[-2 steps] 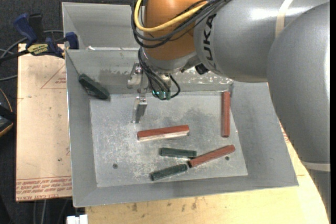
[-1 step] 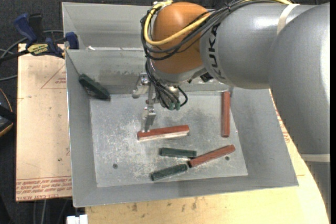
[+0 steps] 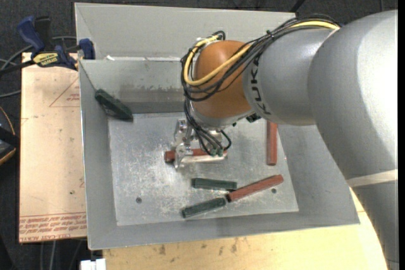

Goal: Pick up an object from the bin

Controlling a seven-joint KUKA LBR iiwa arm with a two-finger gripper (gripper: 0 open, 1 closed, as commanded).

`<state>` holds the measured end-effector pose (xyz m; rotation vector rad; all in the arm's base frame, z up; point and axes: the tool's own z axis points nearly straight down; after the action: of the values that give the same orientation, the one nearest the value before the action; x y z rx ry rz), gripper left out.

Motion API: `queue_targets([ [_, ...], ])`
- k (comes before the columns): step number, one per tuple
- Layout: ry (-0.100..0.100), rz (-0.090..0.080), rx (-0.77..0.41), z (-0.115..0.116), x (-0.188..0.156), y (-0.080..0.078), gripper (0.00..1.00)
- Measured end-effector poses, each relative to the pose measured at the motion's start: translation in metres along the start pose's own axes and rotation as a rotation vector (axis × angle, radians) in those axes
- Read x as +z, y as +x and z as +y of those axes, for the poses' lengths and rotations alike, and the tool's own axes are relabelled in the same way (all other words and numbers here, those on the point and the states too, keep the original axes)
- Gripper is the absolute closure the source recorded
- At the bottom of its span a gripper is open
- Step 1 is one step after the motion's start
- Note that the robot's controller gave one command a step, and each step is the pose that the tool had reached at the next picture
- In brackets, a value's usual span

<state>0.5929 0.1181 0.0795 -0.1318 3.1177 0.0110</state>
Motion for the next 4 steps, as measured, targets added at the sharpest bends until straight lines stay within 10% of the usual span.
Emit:
queue_targets([
  [4, -0.001, 0.000, 0.000, -0.0001, 0.0001, 0.0000, 1.00],
])
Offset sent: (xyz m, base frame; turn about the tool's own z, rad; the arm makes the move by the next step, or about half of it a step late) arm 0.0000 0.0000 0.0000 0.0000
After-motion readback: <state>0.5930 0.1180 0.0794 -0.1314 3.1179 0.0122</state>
